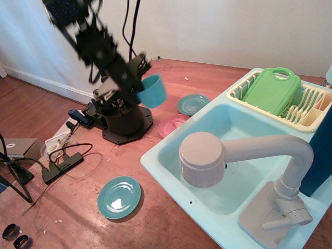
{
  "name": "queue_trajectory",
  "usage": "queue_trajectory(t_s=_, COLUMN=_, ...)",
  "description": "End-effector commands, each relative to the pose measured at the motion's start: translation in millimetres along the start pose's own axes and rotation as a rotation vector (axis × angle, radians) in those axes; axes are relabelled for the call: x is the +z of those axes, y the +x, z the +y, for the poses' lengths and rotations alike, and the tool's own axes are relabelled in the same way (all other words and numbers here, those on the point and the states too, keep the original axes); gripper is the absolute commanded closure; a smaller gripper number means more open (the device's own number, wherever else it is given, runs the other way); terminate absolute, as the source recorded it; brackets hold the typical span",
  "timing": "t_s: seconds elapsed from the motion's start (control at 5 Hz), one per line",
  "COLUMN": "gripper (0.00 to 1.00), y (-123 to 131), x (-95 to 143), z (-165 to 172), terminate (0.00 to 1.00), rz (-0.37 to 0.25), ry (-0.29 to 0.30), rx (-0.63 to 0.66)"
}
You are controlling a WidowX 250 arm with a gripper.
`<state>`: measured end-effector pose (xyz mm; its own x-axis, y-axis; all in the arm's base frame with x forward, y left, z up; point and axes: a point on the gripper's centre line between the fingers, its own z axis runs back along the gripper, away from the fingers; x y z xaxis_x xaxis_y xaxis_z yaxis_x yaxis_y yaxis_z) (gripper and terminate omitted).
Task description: Put cup from anywhere into sink
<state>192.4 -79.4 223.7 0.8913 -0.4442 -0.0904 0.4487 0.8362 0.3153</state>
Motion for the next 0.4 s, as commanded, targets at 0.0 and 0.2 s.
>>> queue_trajectory(t_s=0.0, gripper=1.0, y=52.1, x=6.7, z=28.8, terminate=0.0, rz=-0.005, ry=-0.007, rx=-0.1)
queue_trajectory(t_s=0.2, gripper=1.0, y=80.8, x=-21.8, z=14.6, terminate=0.0, rz=-0.016, ry=-0.057, rx=-0.142)
